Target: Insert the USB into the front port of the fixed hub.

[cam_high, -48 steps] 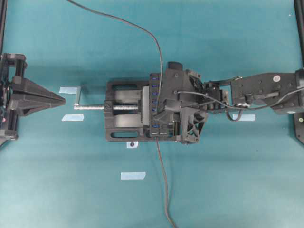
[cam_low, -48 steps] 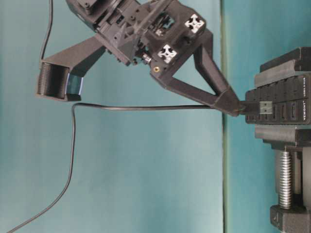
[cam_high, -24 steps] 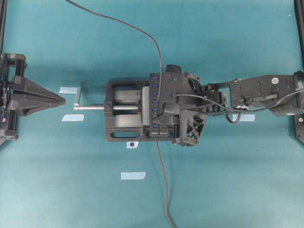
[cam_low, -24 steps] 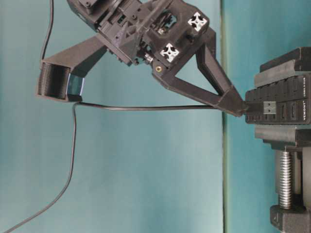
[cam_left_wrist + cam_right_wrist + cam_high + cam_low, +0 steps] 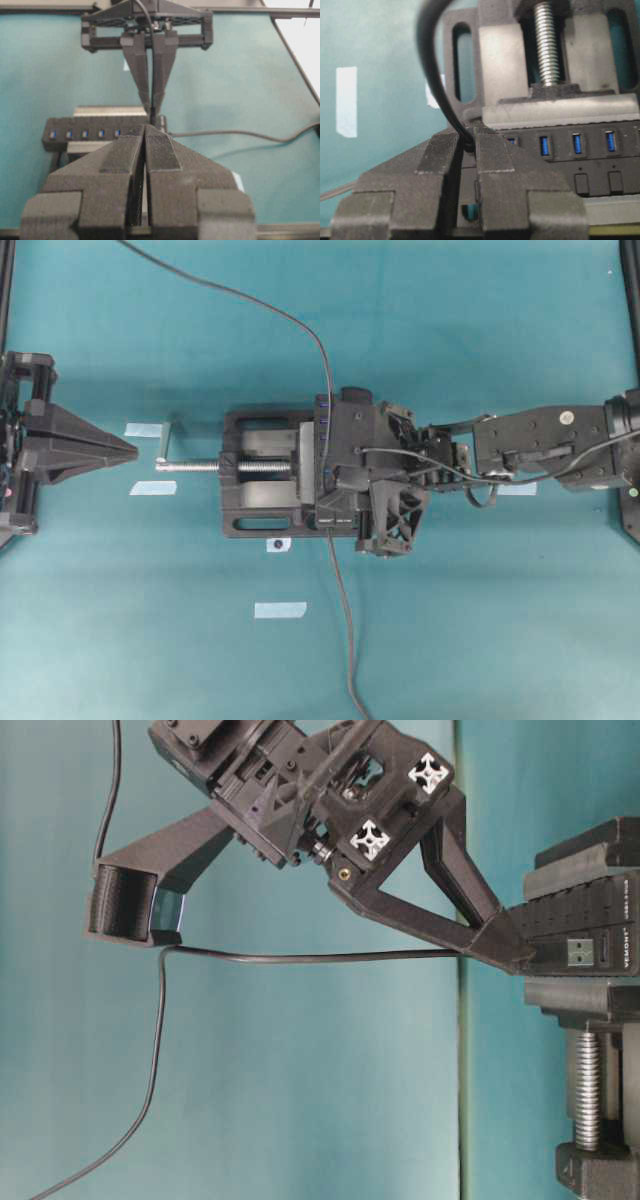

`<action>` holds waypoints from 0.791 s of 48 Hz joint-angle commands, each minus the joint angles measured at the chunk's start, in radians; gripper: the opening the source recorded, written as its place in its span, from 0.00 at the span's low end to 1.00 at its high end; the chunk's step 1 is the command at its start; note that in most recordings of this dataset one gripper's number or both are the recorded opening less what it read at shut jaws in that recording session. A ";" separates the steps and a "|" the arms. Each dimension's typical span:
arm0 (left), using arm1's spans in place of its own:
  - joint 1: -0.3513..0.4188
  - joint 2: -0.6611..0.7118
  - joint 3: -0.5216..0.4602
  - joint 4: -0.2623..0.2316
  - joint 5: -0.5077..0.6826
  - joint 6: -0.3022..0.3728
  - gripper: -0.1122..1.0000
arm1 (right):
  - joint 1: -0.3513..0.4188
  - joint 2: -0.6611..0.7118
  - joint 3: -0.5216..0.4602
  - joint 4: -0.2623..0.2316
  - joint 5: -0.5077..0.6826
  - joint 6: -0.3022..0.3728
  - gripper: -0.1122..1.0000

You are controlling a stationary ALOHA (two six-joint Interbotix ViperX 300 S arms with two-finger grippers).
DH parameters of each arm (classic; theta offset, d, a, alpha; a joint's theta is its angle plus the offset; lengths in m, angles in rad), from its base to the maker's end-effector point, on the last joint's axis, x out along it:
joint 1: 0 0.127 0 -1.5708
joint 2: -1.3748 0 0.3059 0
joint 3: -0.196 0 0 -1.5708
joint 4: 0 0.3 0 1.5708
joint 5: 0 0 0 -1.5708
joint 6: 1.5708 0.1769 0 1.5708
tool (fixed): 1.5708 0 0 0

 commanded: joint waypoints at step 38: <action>-0.002 0.009 -0.014 0.002 -0.011 -0.014 0.10 | -0.006 -0.012 -0.011 -0.015 -0.008 0.031 0.14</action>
